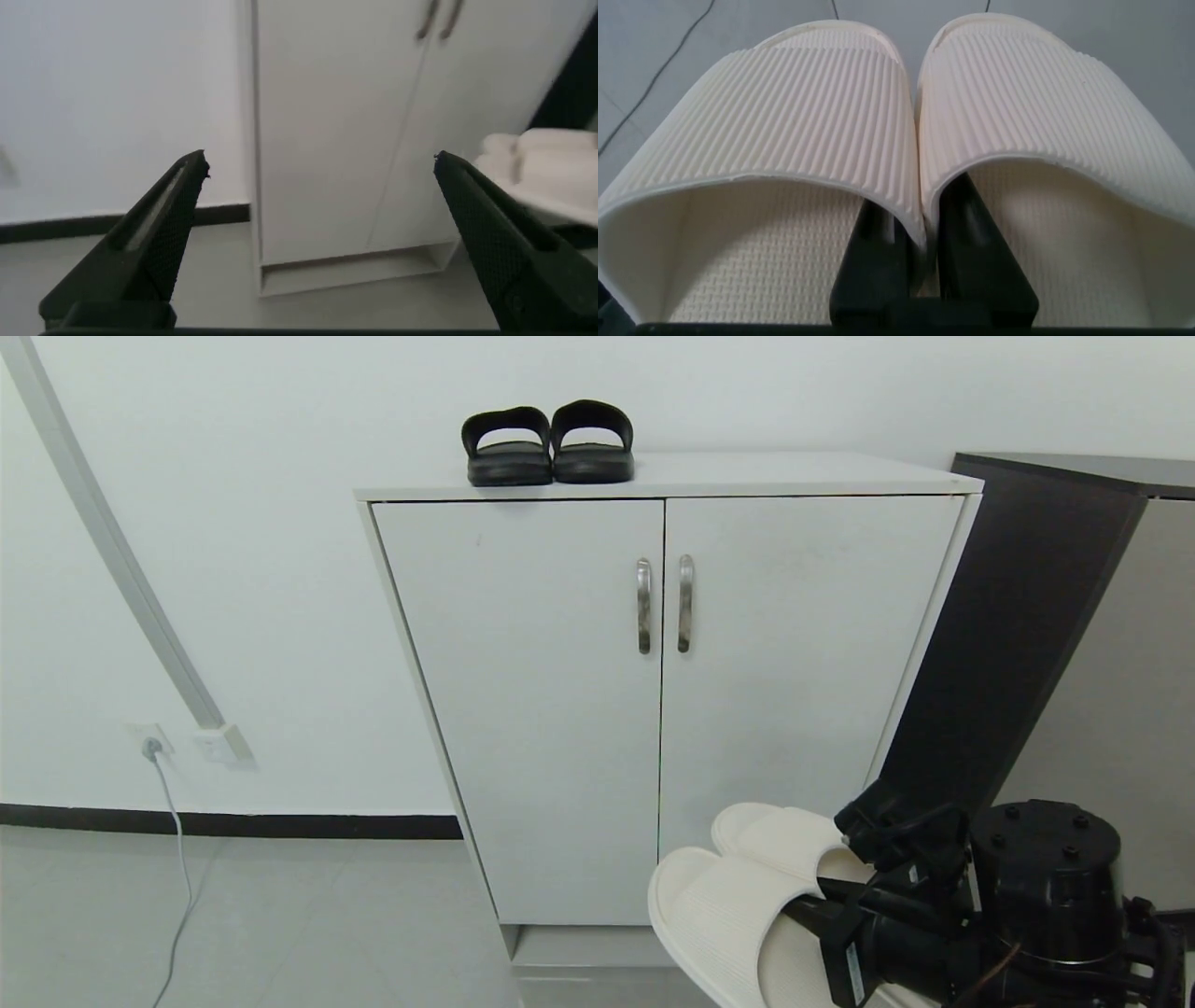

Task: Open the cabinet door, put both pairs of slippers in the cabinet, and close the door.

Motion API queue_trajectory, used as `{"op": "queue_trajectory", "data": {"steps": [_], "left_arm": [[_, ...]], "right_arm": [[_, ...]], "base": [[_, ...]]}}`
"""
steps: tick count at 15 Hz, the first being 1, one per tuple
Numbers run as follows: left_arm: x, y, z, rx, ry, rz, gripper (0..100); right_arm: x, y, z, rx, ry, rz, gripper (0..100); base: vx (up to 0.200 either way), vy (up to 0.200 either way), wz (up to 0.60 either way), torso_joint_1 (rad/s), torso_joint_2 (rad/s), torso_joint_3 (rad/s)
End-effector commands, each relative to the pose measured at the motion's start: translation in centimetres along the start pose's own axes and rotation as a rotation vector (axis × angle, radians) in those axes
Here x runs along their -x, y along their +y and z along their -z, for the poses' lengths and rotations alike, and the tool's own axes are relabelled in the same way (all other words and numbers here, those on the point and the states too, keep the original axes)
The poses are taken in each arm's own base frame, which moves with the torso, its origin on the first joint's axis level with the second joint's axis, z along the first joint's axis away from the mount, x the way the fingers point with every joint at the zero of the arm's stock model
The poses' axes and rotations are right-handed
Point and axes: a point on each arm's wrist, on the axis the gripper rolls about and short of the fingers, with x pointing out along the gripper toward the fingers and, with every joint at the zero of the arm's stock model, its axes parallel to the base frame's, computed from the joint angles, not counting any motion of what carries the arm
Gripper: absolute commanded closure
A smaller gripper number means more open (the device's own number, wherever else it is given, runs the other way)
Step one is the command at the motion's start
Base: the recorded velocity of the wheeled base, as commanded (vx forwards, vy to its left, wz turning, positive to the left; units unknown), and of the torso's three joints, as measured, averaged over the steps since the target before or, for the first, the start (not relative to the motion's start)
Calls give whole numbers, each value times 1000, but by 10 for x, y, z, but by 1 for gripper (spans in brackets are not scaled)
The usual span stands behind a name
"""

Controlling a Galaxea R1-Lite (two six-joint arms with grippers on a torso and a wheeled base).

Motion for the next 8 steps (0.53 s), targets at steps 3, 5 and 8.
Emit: {"op": "queue_trajectory", "data": {"steps": [3, 5, 8], "left_arm": [[-105, 4, -58, 6, 86, 247, 0], [-143, -9, -65, -17, 78, 341, 0], [-189, -41, -75, -24, 66, 397, 0]], "right_arm": [[-1, 0, 0, 1, -5, -2, 100], [-1, 1, -1, 2, -8, -5, 100], [-1, 5, -1, 8, -13, -17, 100]], "base": [[0, 0, 0, 0, 0, 0], [0, 0, 0, 0, 0, 0], [0, 0, 0, 0, 0, 0]]}}
